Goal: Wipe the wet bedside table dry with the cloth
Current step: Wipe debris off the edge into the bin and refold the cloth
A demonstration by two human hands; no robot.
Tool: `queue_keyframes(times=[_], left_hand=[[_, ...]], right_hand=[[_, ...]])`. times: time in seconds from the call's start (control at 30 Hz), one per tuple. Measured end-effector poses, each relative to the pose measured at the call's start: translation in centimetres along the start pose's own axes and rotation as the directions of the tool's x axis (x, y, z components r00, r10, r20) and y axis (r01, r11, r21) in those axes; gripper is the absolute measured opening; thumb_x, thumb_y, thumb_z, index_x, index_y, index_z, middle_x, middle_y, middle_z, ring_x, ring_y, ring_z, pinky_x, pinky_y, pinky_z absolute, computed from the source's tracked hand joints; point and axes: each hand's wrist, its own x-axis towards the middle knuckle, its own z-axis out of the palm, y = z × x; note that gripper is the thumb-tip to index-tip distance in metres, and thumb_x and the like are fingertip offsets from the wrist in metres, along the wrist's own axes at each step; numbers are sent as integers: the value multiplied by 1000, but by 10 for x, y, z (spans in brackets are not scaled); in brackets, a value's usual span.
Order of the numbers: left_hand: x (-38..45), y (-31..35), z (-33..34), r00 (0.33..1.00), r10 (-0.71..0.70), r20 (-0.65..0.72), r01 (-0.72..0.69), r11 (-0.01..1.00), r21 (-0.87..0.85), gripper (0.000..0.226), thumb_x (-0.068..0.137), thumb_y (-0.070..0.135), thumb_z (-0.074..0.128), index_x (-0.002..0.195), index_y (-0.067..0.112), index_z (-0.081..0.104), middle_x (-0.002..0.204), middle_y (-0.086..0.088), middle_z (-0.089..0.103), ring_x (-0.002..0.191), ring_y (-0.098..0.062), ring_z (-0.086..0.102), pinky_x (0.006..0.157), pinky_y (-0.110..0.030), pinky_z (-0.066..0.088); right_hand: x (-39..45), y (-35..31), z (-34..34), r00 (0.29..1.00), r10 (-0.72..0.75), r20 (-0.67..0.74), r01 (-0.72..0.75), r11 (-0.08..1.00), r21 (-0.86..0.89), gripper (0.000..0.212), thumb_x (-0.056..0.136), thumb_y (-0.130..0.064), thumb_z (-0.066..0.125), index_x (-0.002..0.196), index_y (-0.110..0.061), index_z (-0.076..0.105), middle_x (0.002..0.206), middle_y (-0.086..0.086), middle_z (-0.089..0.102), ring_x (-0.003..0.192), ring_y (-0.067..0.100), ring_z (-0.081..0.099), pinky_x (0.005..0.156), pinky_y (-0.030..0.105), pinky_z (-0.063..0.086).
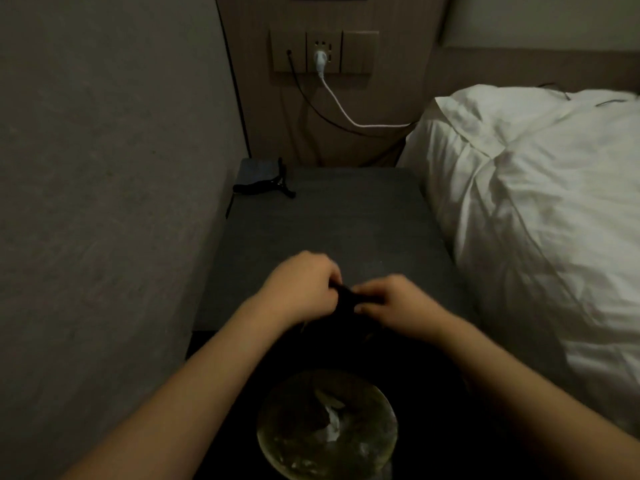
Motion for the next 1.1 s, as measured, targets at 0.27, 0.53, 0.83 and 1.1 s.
queue_keyframes(times=[0.27,0.53,0.83,1.1], left_hand=[[116,9,-7,908,31,-417,-65,996,-68,26,88,10,49,108,14,65,112,-9,64,102,-28,59,88,-39,48],[129,-4,77,996,76,45,-76,997,-11,56,88,21,50,141,6,38,154,-8,32,143,-19,26,113,-30,27],[68,4,79,995,51,86,-50,999,-11,61,90,24,47,147,9,28,158,-7,22,145,-17,20,114,-30,23],[-7,1,93,990,85,115,-88,996,22,64,90,25,46,148,11,25,159,-3,18,147,-12,12,116,-24,15]], right_hand=[[84,23,-80,901,-75,-428,-57,956,-287,23,82,-10,58,103,-7,65,96,13,70,81,28,65,75,37,52],[89,82,-18,988,79,-131,-122,922,-367,51,88,-15,50,137,-8,38,146,13,41,127,29,47,99,31,37],[42,71,12,992,-2,-126,-47,922,-384,46,91,-19,47,136,-14,39,138,10,51,113,25,58,88,31,45],[-15,33,47,995,-97,-32,65,843,-535,46,91,-19,39,136,-8,38,141,15,47,125,20,51,97,31,46]])
